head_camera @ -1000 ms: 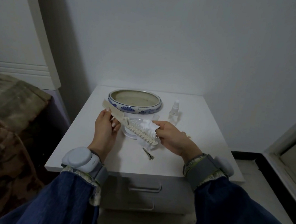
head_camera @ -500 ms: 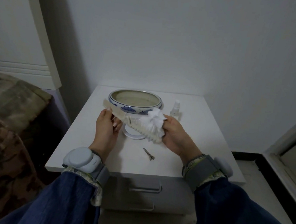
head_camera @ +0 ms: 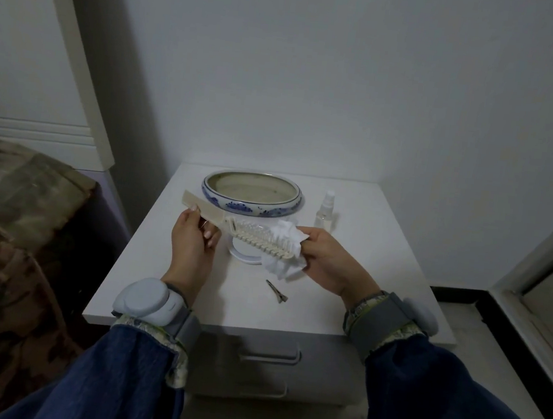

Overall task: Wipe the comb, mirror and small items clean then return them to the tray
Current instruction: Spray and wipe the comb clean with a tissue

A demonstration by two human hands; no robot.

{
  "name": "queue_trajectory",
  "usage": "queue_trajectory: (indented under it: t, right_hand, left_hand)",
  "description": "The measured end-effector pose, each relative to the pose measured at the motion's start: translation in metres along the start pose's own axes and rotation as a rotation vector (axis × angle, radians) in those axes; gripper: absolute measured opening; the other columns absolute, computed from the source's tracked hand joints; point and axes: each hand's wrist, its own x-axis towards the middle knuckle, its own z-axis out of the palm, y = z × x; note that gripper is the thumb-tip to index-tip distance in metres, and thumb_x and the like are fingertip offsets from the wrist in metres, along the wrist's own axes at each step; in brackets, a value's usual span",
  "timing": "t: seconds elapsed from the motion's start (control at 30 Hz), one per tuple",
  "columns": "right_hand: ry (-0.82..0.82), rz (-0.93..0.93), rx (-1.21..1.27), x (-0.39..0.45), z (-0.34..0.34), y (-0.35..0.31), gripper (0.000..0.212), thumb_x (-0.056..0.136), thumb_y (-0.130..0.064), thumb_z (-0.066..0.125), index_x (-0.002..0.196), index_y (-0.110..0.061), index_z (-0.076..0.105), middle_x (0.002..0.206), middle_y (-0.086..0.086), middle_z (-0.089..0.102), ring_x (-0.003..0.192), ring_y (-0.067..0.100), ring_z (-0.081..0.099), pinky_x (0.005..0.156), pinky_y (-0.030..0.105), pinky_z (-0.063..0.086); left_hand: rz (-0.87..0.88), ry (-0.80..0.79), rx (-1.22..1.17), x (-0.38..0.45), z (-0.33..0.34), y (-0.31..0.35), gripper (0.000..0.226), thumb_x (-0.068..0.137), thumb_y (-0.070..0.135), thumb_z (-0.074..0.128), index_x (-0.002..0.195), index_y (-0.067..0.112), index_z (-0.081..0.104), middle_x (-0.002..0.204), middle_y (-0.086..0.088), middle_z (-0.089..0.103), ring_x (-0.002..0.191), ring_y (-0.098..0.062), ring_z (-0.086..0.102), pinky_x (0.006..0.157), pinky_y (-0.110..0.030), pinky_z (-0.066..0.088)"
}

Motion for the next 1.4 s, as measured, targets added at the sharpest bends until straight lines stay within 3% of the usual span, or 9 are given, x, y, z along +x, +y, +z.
queue_trajectory:
  t: [0.23,0.5,0.63,0.7,0.8,0.93,1.03,1.2,1.4]
  right_hand:
    - [-0.04,-0.009,-0.024,0.0,0.001,0.0,0.027,0.07,-0.002,0.05,0.095,-0.004,0.061,0.079,-0.003,0.073,0.076,0.008,0.068,0.072,0.017,0.053]
    - [0.069,-0.089,0.011,0.003,0.002,-0.001,0.018,0.078,-0.009,0.053,0.093,0.0,0.059,0.069,0.0,0.07,0.066,0.01,0.065,0.069,0.022,0.052]
    - [0.189,-0.119,0.167,0.006,-0.003,-0.007,0.034,0.082,-0.017,0.064,0.103,0.01,0.059,0.081,0.032,0.057,0.077,0.021,0.062,0.07,0.029,0.055]
    - [0.192,-0.117,0.123,0.004,-0.008,-0.007,0.015,0.086,-0.01,0.06,0.096,0.0,0.065,0.083,0.017,0.066,0.079,0.02,0.064,0.072,0.028,0.055]
    - [0.074,-0.034,0.007,0.001,-0.009,-0.004,0.047,0.087,0.016,0.036,0.07,-0.012,0.07,0.068,-0.004,0.07,0.064,0.008,0.065,0.059,0.019,0.052]
    - [0.005,-0.013,-0.016,-0.003,-0.003,-0.009,0.035,0.066,0.005,0.045,0.054,-0.015,0.072,0.062,-0.008,0.068,0.062,0.006,0.064,0.059,0.017,0.051]
    - [-0.015,-0.002,-0.004,-0.005,-0.003,-0.007,0.03,0.064,0.0,0.046,0.058,-0.013,0.073,0.063,-0.004,0.069,0.062,0.007,0.065,0.06,0.016,0.051]
    - [-0.041,0.035,-0.051,-0.002,-0.003,-0.002,0.031,0.066,-0.001,0.049,0.094,-0.006,0.063,0.076,-0.001,0.07,0.07,0.01,0.063,0.068,0.02,0.05]
    - [-0.108,0.005,0.004,-0.003,-0.001,-0.002,0.026,0.073,-0.003,0.048,0.097,-0.003,0.058,0.077,-0.005,0.072,0.073,0.005,0.066,0.068,0.016,0.052]
  left_hand:
    - [0.004,0.006,0.028,0.0,-0.001,-0.002,0.03,0.102,0.011,0.027,0.074,0.015,0.039,0.047,0.008,0.037,0.034,-0.002,0.029,0.034,-0.012,0.022]
    - [0.003,-0.025,0.042,0.002,-0.001,-0.004,0.034,0.102,0.011,0.026,0.069,0.015,0.032,0.042,0.01,0.034,0.033,-0.002,0.027,0.034,-0.013,0.021]
    - [0.025,-0.051,0.108,0.001,-0.003,-0.004,0.034,0.103,0.013,0.024,0.071,0.014,0.035,0.043,0.007,0.031,0.034,-0.003,0.025,0.035,-0.014,0.02]
    - [0.026,-0.018,0.079,0.002,-0.003,-0.003,0.034,0.103,0.012,0.025,0.07,0.014,0.034,0.052,0.002,0.03,0.035,-0.002,0.026,0.035,-0.014,0.02]
    - [0.032,0.011,0.031,0.003,-0.003,-0.002,0.034,0.102,0.01,0.026,0.069,0.014,0.033,0.05,0.004,0.033,0.034,-0.002,0.028,0.034,-0.013,0.022]
    - [0.029,0.034,0.012,0.003,-0.003,-0.001,0.034,0.102,0.01,0.026,0.07,0.015,0.034,0.045,0.007,0.035,0.033,-0.002,0.027,0.033,-0.013,0.022]
    - [0.031,0.03,0.015,0.002,-0.002,0.0,0.035,0.102,0.01,0.026,0.069,0.014,0.034,0.046,0.007,0.034,0.033,-0.002,0.027,0.033,-0.013,0.022]
    - [0.032,0.011,0.037,0.003,-0.004,-0.002,0.035,0.102,0.01,0.025,0.069,0.015,0.033,0.04,0.009,0.032,0.033,-0.003,0.025,0.033,-0.014,0.02]
    - [0.039,-0.041,0.086,0.004,-0.005,-0.004,0.034,0.102,0.01,0.024,0.07,0.014,0.035,0.039,0.008,0.031,0.033,-0.003,0.024,0.034,-0.014,0.018]
